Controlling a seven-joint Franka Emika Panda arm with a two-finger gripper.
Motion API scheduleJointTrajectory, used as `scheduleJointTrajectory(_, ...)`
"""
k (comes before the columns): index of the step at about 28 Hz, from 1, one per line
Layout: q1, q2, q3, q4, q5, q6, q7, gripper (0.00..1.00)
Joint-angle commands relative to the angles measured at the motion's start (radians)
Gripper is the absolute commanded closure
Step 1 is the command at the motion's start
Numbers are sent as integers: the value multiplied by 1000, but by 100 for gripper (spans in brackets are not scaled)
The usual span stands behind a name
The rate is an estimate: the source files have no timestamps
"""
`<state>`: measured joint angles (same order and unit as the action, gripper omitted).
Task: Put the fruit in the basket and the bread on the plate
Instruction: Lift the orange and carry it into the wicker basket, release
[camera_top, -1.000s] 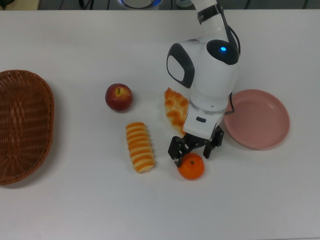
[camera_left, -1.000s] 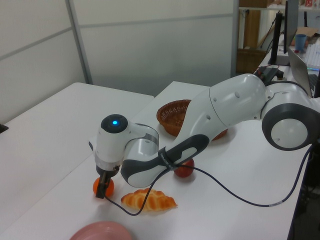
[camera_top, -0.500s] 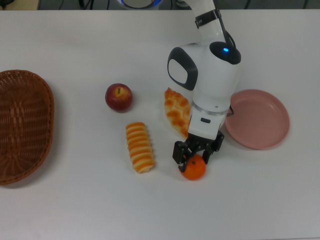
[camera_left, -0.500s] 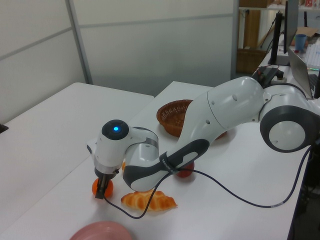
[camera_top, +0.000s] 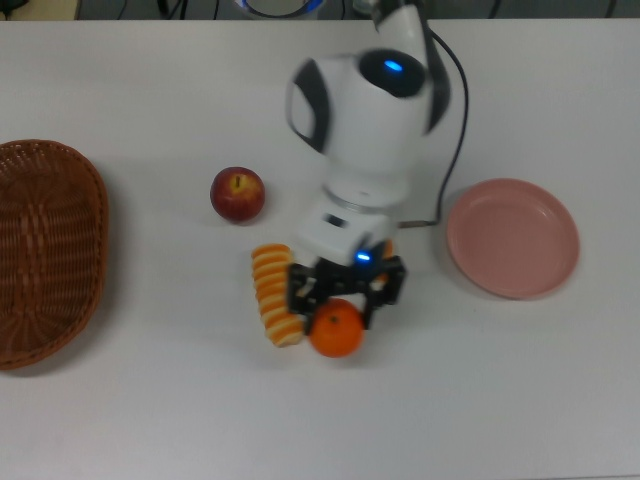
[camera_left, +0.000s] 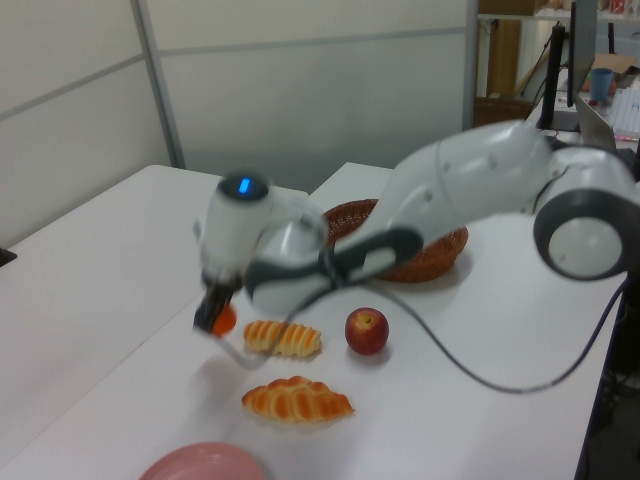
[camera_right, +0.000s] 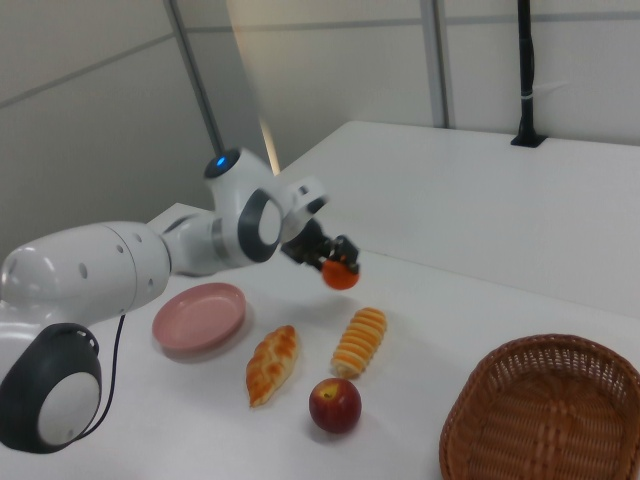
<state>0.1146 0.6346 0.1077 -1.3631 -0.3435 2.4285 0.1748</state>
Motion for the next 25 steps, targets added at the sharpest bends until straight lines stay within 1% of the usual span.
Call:
scheduleJointTrajectory(1, -98, -127, 0, -41, 83, -94, -8, 100)
scheduleJointTrajectory(2, -137, -148, 0, -42, 86, -124, -6, 100)
scheduleJointTrajectory(6, -233, -179, 0, -42, 86, -186, -8, 100)
scheduleJointTrajectory(7, -256, -181, 0, -42, 86, -199, -11, 100)
scheduleJointTrajectory(8, -297, -181, -2, -42, 81, -222, -20, 100)
scheduleJointTrajectory(10, -344, -181, -2, -42, 72, -242, -47, 100)
scheduleJointTrajectory(14, -443, -164, -5, -48, 70, -250, -153, 100)
scheduleJointTrajectory(17, -467, -130, -20, -50, 67, -249, -181, 100)
scheduleJointTrajectory(19, -471, -107, -39, -50, 58, -247, -187, 97)
scheduleJointTrajectory(20, -469, -75, -57, -50, 32, -246, -187, 96)
scheduleJointTrajectory(21, -469, -61, -62, -50, 12, -244, -186, 96)
scheduleJointTrajectory(24, -467, -17, -62, -50, -47, -243, -184, 95)
scheduleJointTrajectory(25, -467, -6, -62, -50, -70, -243, -183, 93)
